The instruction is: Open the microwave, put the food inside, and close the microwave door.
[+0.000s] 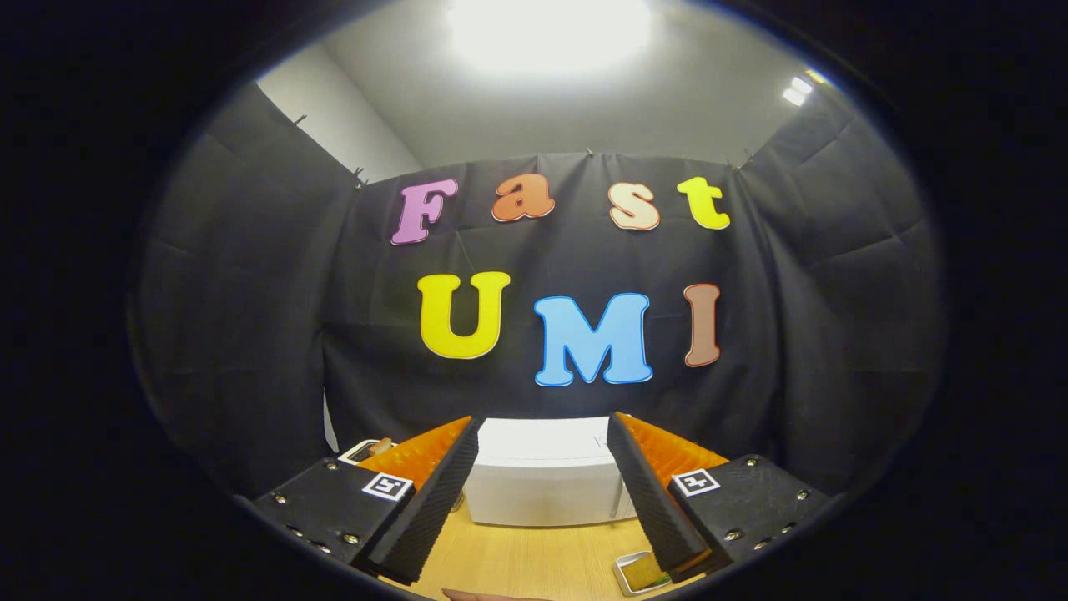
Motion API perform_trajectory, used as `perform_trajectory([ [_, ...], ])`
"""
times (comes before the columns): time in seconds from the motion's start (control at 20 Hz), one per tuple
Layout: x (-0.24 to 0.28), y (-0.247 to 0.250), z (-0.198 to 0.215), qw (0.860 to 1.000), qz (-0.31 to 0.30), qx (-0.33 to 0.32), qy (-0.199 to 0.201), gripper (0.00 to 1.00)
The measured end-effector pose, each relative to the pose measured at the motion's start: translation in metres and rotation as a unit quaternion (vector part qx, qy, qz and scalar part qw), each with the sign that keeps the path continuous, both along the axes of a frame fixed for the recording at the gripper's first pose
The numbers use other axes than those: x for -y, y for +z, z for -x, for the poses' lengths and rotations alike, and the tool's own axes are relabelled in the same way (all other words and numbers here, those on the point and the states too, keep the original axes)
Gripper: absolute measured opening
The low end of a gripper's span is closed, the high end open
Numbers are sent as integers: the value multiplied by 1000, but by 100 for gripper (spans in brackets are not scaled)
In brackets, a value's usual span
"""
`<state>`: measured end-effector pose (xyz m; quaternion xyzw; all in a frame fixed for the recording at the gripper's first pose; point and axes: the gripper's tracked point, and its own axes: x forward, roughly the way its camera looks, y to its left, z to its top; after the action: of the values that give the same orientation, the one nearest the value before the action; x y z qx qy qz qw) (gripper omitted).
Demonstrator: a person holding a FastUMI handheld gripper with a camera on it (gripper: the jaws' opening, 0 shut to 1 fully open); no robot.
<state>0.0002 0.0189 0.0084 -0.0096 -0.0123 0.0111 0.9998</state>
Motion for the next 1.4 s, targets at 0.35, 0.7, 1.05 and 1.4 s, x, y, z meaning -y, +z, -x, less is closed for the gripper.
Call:
perform_trajectory([
  [0.35, 1, -22, -23, 1000, 1, -20, 16, 97],
  [0.7, 4, -17, -20, 1000, 1, -17, 22, 97],
  [1.05, 1, -13, -20, 999, -13, 1, 33, 95],
  [1.4, 8, -43, -49, 1000, 3, -20, 20, 76],
])
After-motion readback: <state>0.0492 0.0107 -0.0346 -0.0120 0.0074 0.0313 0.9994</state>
